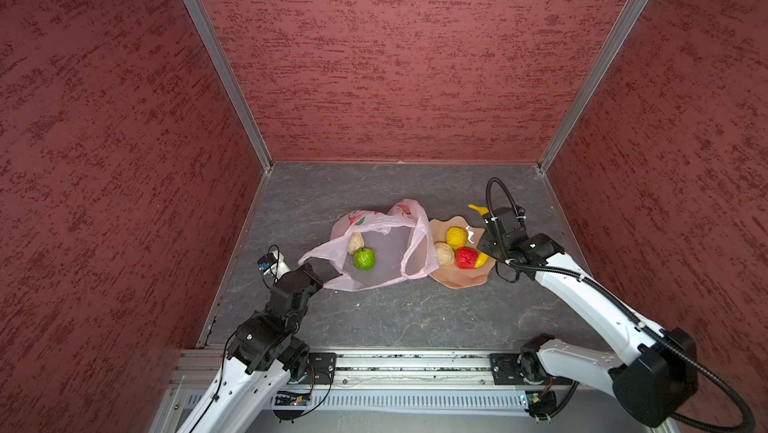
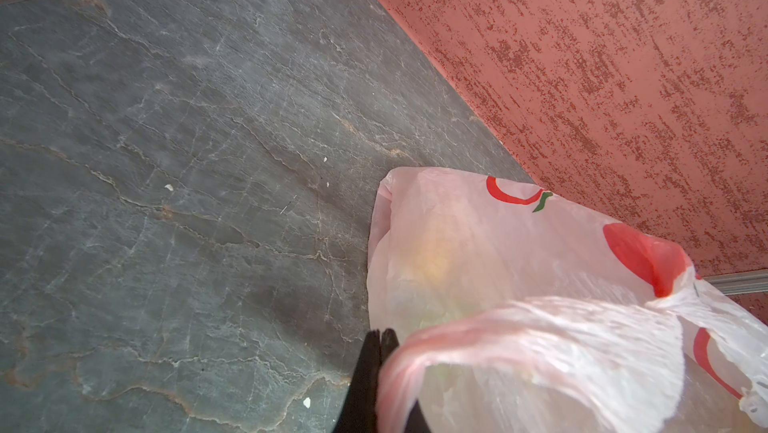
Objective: Take the fake fruits out of the plastic bag
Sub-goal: 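Carry the yellow banana over the peach bowl and lower it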
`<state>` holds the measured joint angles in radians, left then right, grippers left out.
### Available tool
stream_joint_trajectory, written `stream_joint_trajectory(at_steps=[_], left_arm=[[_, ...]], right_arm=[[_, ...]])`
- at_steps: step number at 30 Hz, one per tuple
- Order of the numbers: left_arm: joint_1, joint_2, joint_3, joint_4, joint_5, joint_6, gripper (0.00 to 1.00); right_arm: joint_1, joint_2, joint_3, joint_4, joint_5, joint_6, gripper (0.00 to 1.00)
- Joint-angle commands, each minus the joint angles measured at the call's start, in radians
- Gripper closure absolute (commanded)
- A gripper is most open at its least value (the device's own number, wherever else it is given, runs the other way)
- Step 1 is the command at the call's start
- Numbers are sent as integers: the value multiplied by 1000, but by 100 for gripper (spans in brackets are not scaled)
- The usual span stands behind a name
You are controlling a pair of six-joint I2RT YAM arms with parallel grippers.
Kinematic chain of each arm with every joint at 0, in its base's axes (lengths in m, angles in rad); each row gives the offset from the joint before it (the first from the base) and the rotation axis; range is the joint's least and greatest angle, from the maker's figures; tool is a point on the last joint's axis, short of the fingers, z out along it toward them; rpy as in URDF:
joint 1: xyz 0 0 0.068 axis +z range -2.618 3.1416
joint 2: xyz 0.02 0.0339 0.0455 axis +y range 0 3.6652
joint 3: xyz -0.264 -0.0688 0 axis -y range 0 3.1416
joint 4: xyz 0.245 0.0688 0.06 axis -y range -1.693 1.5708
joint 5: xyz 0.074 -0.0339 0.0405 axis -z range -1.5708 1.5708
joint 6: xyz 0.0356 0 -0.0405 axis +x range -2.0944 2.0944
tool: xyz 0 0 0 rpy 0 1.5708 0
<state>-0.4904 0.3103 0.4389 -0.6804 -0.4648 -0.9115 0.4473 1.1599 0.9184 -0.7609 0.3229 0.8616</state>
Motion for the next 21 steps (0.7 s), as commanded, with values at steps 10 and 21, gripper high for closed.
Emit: stream_joint_trajectory(at_steps=[10,21], left_arm=[[-3,19,-8,7,21,11,93],[-3,6,-16,-7,21,7,93]], right_arm=[[-25,-8,-108,86,-8,114,76],[-32,61,-136,147,-24,137,75]])
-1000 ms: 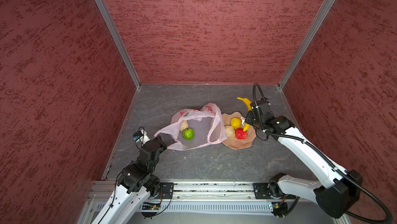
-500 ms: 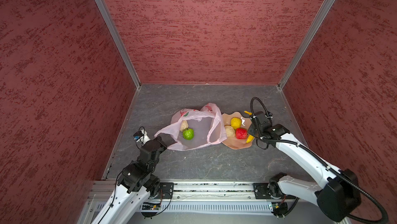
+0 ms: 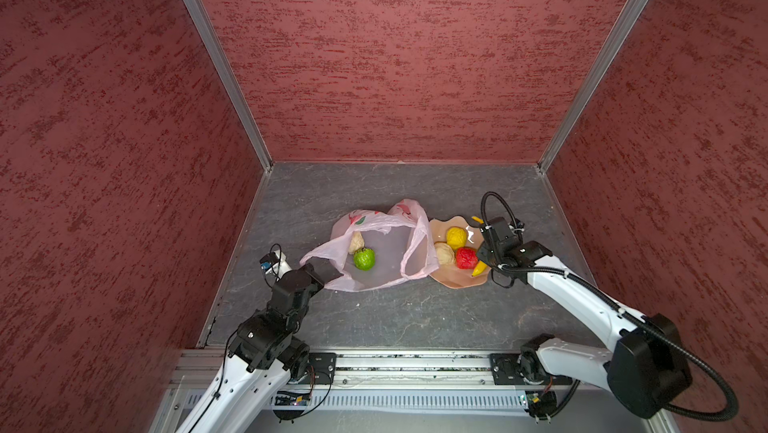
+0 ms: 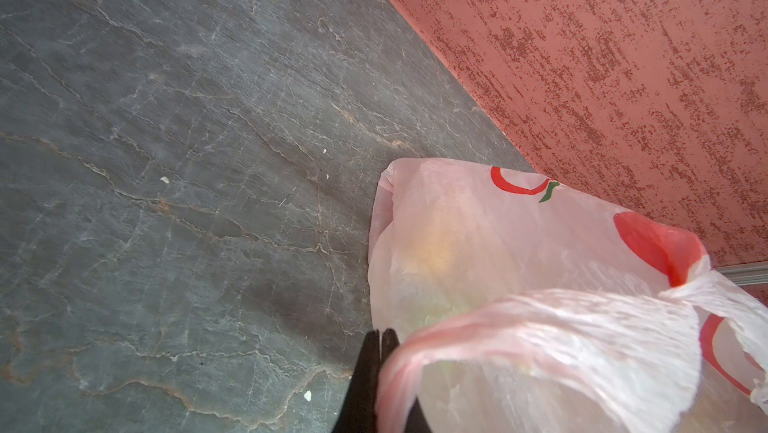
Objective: Take the fake fruits out of the plastic bag
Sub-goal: 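Carry the yellow banana over the peach bowl and lower it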
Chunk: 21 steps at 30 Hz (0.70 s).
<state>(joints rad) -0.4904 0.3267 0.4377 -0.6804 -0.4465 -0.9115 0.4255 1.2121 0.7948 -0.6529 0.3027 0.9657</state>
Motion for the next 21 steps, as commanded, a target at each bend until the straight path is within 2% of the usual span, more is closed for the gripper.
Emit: stream_joint_trajectory(at_steps=[1,21], left_arm=[[-2,-9,-16,-7,3,7,93],[0,2,-23,3,9,8,93]], right_arm=[[-10,12,-16,43,-4,35,75],[-12,55,-67,99,-37,52,72]])
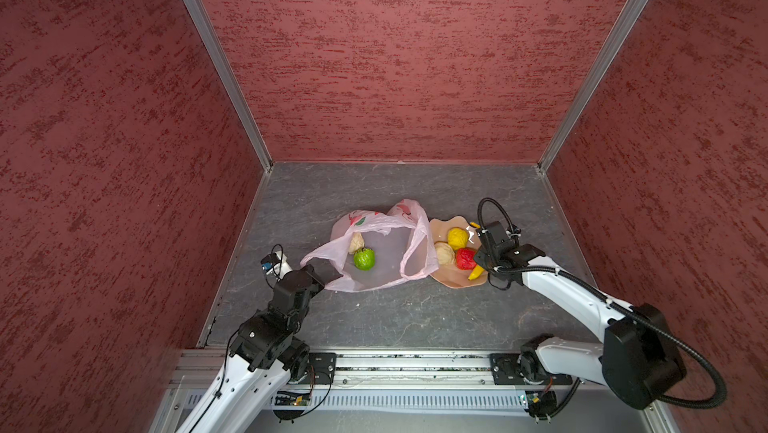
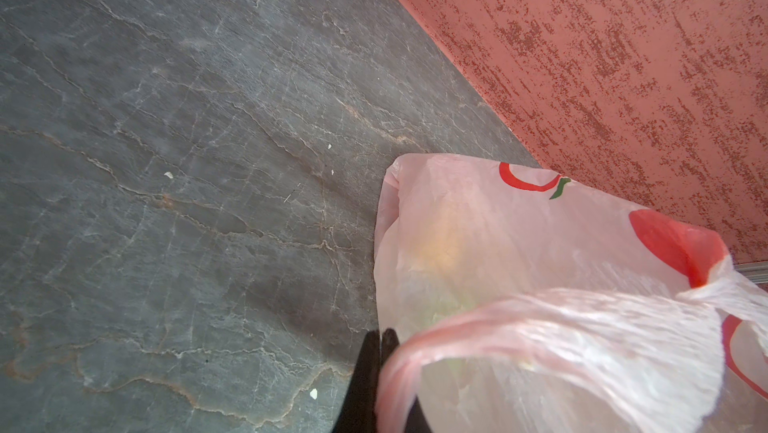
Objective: Take the fake fruits out of the plastic bag
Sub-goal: 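Carry the yellow banana over the peach bowl and lower it, then open the right gripper to release the banana into the bowl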
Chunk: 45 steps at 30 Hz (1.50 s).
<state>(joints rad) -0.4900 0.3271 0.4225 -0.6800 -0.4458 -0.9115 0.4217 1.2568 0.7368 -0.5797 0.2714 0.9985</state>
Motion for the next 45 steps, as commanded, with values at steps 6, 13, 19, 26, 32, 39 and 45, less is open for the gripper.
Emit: stream_joint_trajectory(at_steps=[6,13,19,26,32,39,45], left_arm=[[1,3,-8,1,10,8,93],[1,0,-7,-5,10,6,93],[1,2,-8,-3,9,6,93],[1,0,-8,-2,12,6,93],[1,-2,-5,-6,11,7,93],[1,-3,-2,-14,19,9,93],[3,-1,13,-46,16,6,93]], right_arm=[[-9,24,-13,44,-17,17,70],[-8,35,-12,52,-22,10,65],[-9,36,-11,55,-23,8,62],[-8,27,-6,40,-16,7,58],[-8,-13,8,14,-12,5,51],[-8,-88,48,-29,-25,-56,45],[2,-207,85,6,-74,-174,45]])
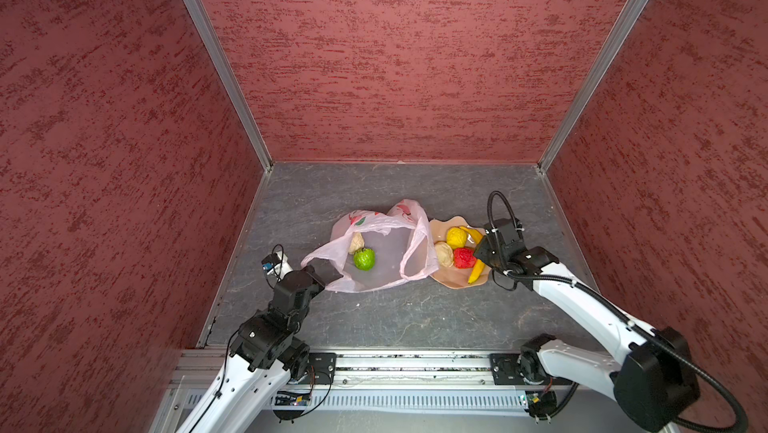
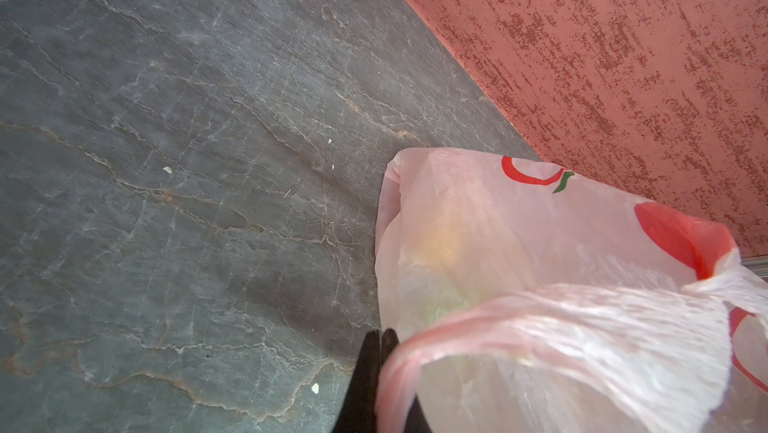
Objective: Take the fake fruits out of the plastic bag
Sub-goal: 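Open the right gripper to release the banana into the bowl, then move the open right gripper back over the bag opening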
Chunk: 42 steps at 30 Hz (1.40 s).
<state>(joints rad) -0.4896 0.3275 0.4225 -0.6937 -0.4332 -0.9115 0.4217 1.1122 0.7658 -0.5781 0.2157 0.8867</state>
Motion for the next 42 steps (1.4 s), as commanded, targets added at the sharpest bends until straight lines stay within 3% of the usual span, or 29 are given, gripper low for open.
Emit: stream_joint_trajectory(at_steps=[1,8,13,24,30,42], left_arm=[[2,-2,15,-37,4,6,93],[0,1,20,-49,24,11,93],[-1,15,19,-56,43,13,93],[-1,32,38,-57,54,16,93],[-1,50,47,-38,66,19,93],[0,53,61,-48,58,40,93]], right_arm=[[6,-83,73,-7,-14,-76,47],[60,-166,274,-9,-99,-226,53],[181,-54,423,14,-153,-292,53],[525,252,661,133,-84,-437,53],[620,424,748,122,-92,-446,53],[691,584,751,97,-89,-415,57]])
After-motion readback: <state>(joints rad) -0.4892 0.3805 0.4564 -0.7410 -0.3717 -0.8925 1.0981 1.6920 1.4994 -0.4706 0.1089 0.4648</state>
